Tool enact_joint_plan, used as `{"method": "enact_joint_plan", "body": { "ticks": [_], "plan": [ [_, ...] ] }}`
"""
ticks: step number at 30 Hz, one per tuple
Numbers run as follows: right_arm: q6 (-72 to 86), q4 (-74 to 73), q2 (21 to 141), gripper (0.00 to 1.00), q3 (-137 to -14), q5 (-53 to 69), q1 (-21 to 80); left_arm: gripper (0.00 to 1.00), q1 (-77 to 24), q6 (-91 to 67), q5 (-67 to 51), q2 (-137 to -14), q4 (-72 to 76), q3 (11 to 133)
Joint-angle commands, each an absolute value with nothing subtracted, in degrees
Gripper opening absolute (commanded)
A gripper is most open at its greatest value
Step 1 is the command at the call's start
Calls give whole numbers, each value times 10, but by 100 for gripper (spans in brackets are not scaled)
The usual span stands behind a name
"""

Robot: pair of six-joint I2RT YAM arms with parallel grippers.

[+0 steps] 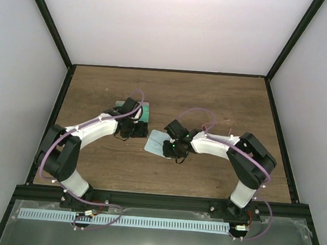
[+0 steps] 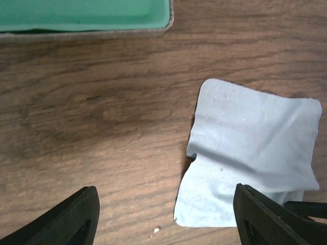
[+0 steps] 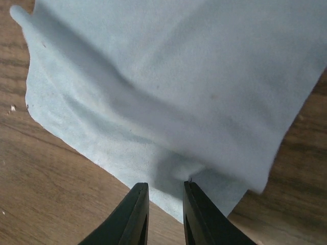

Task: Organize the sunglasses
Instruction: Adjust the glasses cleaning cloth at the center of the board.

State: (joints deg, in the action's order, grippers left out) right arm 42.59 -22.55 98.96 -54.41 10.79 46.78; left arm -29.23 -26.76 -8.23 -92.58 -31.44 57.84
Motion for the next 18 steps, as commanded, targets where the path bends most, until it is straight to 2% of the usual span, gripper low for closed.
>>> {"method": "enact_joint_plan", "body": {
  "ticks": [1,7,15,18],
  "plan": [
    [435,-288,980,21,-502,76,495,74,-289,-262,-88,-897,-301,556],
    [454,-307,922,22,-460,76,510,76,-288,-255,-84,-898,-297,556],
    [451,-332,879,26,-477,78,510,92,-288,-252,-102,-908,-283,555],
    [442,-347,872,26,-513,65,510,93,-289,-252,-111,-910,-276,555]
  ]
}}
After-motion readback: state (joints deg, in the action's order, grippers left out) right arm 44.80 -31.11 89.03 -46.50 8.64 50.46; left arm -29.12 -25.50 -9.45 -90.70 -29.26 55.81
